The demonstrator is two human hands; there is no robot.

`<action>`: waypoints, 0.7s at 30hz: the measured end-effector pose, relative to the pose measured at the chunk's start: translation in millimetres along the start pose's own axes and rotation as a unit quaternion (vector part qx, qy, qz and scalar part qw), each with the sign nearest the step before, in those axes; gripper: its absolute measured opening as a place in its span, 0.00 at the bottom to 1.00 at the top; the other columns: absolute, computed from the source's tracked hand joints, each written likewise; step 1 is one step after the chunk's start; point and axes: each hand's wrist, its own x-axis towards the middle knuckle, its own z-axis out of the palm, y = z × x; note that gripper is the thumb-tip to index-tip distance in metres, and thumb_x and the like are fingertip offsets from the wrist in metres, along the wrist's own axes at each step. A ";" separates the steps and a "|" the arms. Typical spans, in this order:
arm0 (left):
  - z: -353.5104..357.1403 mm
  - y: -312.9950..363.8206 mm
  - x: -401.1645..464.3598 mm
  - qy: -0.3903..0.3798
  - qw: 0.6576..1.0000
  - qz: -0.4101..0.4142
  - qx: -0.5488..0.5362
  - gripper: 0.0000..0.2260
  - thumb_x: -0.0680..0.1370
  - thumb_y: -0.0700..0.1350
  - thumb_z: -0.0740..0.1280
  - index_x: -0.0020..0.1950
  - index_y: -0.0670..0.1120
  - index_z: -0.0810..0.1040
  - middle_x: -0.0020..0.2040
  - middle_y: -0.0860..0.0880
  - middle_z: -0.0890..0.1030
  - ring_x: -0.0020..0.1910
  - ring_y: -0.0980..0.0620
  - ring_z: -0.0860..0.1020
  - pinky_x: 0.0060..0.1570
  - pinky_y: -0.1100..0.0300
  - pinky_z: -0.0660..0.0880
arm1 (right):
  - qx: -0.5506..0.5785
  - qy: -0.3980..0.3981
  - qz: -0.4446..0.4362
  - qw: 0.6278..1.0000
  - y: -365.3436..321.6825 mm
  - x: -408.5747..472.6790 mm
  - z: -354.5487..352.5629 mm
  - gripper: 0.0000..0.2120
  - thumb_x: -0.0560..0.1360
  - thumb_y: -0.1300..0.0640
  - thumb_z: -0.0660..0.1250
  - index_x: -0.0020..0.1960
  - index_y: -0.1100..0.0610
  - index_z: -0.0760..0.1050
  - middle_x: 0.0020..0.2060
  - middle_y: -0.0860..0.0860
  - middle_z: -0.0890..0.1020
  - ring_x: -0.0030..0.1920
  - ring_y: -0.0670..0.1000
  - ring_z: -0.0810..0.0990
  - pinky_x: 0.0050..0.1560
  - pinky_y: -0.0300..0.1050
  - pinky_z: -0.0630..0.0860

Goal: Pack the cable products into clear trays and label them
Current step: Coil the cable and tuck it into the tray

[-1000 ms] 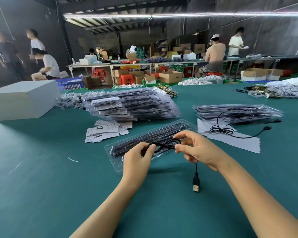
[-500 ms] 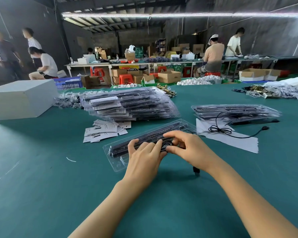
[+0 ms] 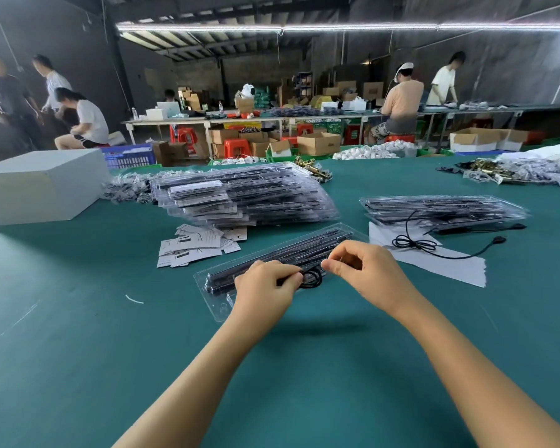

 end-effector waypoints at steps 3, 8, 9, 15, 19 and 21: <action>-6.0 3.3 0.2 -0.027 0.977 -0.075 -0.196 0.07 0.78 0.42 0.67 0.43 0.48 0.84 0.35 0.49 0.79 0.31 0.56 0.71 0.34 0.63 0.67 | 0.107 -0.002 0.052 0.993 -1.5 0.0 5.5 0.07 0.76 0.54 0.68 0.39 0.51 0.78 0.25 0.45 0.74 0.28 0.45 0.71 0.31 0.39 0.72; -9.0 6.7 -0.4 0.004 0.909 -0.190 -0.370 0.08 0.78 0.43 0.66 0.46 0.46 0.85 0.41 0.50 0.84 0.46 0.52 0.77 0.48 0.66 0.70 | 0.199 0.018 0.096 0.975 -12.5 -2.2 22.1 0.08 0.79 0.59 0.64 0.43 0.51 0.78 0.27 0.47 0.76 0.28 0.47 0.75 0.29 0.39 0.74; -9.8 6.7 -0.2 0.011 0.898 -0.200 -0.392 0.08 0.78 0.43 0.66 0.46 0.45 0.85 0.44 0.49 0.85 0.49 0.50 0.78 0.54 0.61 0.69 | 0.202 0.024 0.101 0.974 -14.0 -3.0 25.4 0.08 0.79 0.59 0.63 0.44 0.51 0.78 0.27 0.48 0.76 0.28 0.48 0.75 0.28 0.40 0.74; -5.3 11.1 -1.7 0.067 0.851 -0.246 -0.458 0.09 0.78 0.41 0.67 0.41 0.46 0.85 0.40 0.51 0.85 0.45 0.54 0.78 0.54 0.57 0.68 | 0.046 0.111 0.009 0.993 -28.1 -12.7 47.5 0.06 0.78 0.59 0.64 0.50 0.53 0.80 0.26 0.43 0.74 0.27 0.44 0.72 0.32 0.44 0.75; -1.9 12.0 -2.4 0.098 0.836 -0.264 -0.471 0.09 0.78 0.41 0.67 0.41 0.47 0.85 0.41 0.52 0.85 0.46 0.54 0.78 0.51 0.59 0.70 | 0.004 0.139 -0.026 0.990 -34.8 -18.4 57.7 0.08 0.78 0.60 0.64 0.53 0.59 0.81 0.29 0.38 0.73 0.30 0.43 0.73 0.38 0.45 0.75; 0.0 12.4 -2.7 0.103 0.828 -0.276 -0.476 0.08 0.78 0.41 0.67 0.42 0.46 0.85 0.41 0.52 0.85 0.45 0.54 0.78 0.47 0.60 0.69 | 0.003 0.138 -0.029 0.990 -37.8 -20.9 61.3 0.08 0.78 0.59 0.64 0.54 0.59 0.80 0.30 0.37 0.72 0.31 0.43 0.73 0.39 0.44 0.75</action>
